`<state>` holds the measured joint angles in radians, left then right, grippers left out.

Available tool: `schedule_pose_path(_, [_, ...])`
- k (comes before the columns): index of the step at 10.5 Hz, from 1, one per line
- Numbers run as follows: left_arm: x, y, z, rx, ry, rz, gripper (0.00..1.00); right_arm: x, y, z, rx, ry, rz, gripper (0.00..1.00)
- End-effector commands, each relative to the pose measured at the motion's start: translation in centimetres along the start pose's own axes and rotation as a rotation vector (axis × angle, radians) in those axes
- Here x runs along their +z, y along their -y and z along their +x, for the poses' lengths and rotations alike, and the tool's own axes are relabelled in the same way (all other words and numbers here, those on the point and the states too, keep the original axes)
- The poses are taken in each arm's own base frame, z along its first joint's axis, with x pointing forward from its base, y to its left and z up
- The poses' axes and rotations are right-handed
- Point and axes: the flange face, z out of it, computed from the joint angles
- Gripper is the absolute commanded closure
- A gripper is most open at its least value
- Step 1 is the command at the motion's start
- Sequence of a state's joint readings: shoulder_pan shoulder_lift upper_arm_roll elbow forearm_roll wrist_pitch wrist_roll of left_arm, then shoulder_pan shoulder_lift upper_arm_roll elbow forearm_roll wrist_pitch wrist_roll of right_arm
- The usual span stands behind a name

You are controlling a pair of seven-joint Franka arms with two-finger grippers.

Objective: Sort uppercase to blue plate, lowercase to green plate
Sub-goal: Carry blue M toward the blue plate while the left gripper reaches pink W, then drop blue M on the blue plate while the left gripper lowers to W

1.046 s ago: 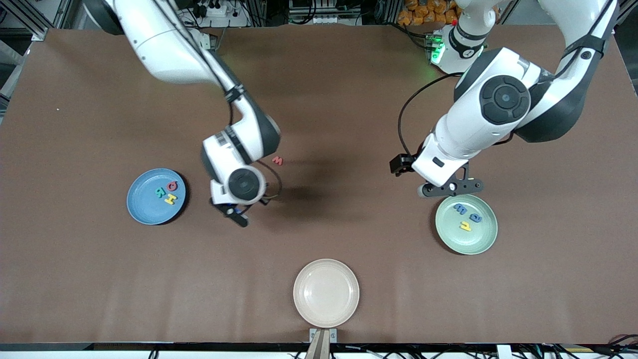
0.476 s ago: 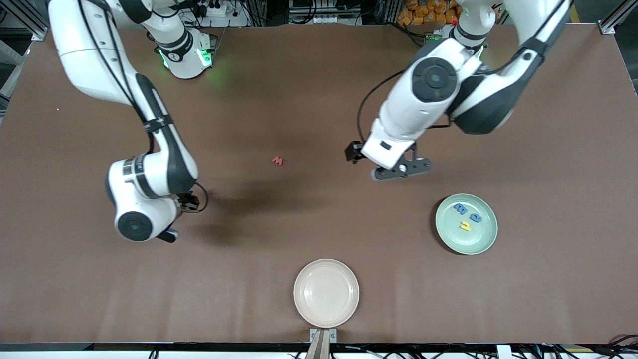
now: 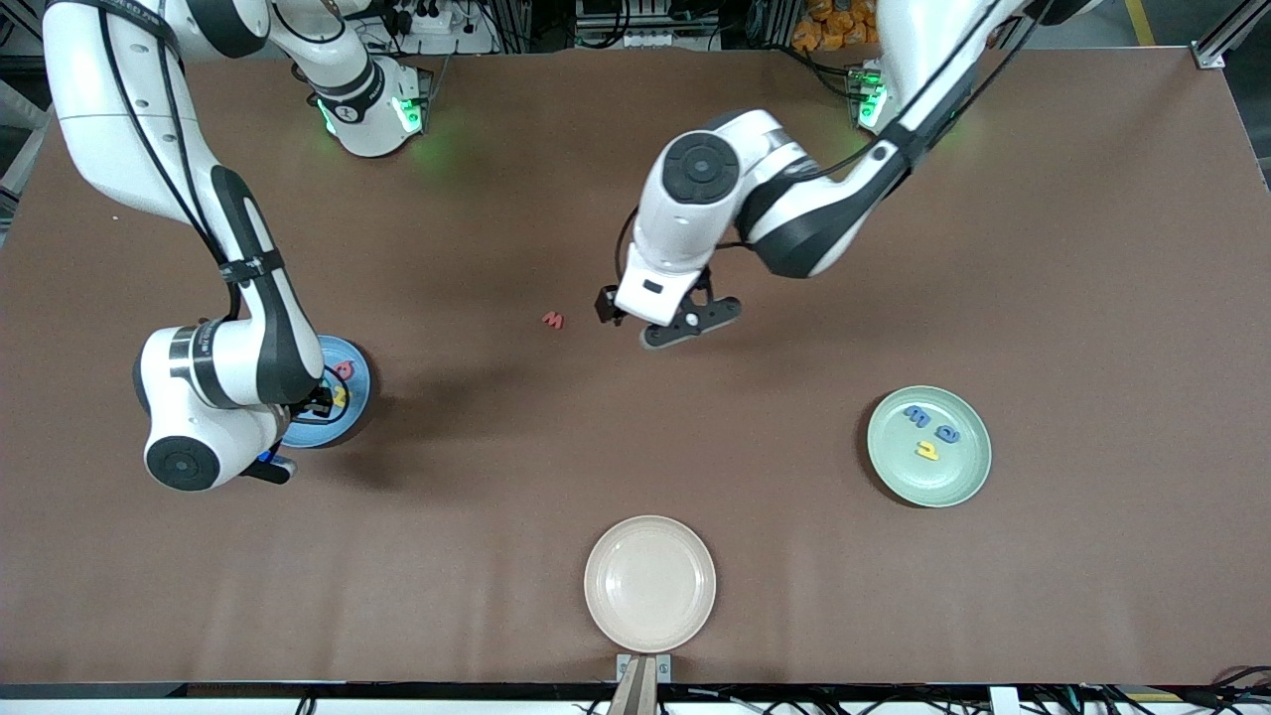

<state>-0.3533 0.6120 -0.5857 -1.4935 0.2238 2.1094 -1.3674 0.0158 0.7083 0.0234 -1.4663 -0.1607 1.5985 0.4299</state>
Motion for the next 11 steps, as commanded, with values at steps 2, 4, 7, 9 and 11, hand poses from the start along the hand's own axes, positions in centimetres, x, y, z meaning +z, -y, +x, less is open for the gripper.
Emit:
schedule_pose_path(2, [5.5,-3.5,-3.0,-0.046,-0.058,0.014,0.0,0.9,-2.8,0.8,-0.062,0.008,-0.024,0.33])
schedule_pose_path(4, [8.8,-4.4,-4.9,-0.027,-0.088,-0.002,0.0,0.9,-2.5,0.8,-0.067,0.004,-0.025,0.0])
schedule_pose_path(7, [9.8,-5.1,-7.2,0.014,-0.092,-0.022,0.0,-0.4,-2.6,-0.1,-0.072,0.017,-0.027,0.0])
schedule_pose_path(9, [12.4,-5.3,-8.4,-0.032,-0.077,-0.013,0.03,-4.4,-4.0,-1.9,-0.102,-0.032,0.007,0.0])
schedule_pose_path(11, [14.0,-6.2,-8.8,-0.111,-0.062,-0.02,0.08,-8.8,-7.7,-4.6,-0.166,-0.043,0.085,0.0])
